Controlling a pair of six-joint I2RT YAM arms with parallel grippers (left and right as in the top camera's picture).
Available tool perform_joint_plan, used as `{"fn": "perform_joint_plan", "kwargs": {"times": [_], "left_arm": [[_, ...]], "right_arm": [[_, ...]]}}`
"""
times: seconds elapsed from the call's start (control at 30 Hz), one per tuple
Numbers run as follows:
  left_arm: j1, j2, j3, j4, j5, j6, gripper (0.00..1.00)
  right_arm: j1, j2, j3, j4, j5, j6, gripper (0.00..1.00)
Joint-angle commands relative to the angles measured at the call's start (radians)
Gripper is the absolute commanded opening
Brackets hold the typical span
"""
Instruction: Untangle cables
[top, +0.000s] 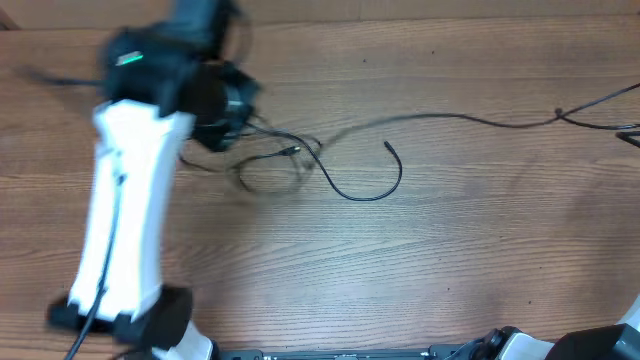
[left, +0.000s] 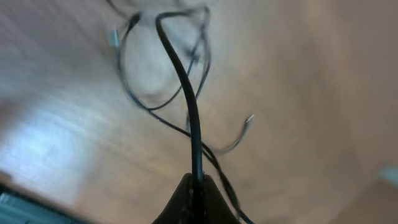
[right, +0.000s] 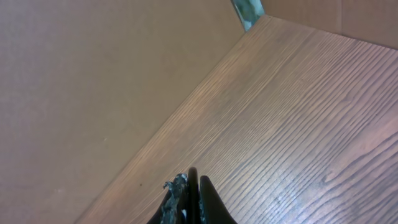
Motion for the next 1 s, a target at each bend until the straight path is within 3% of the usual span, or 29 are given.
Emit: {"fn": "perform_joint_plan", "kwargs": {"times": [0.0, 0.27, 0.63, 0.8, 0.97], "left_arm": [[0.108, -0.082, 0.022, -0.006, -0.071, 0.02, 0.04], [0.301, -0.153, 0.022, -0.009, -0.069, 0.064, 0.04], [0.319, -0.153, 0.022, -0.009, -0.061, 0.109, 0.04], [0.319, -0.153, 0.021, -0.009, -0.053, 0.162, 0.04], [0.319, -0.153, 0.021, -0.009, -0.042, 0.167, 0.04]], "right_arm": [[-0.005, 0.003, 0.026, 0.006, 0.003, -0.001, 0.04], [-0.005, 0.02, 0.026, 0.006, 0.003, -0.001, 0.04], [-0.005, 0.034, 0.026, 0.038, -0.072, 0.008, 0.04], [-0.005, 0.033, 0.026, 0.145, -0.19, 0.113, 0.04], [-0.005, 0.033, 0.026, 0.404, -0.466, 0.397, 0.04]]}}
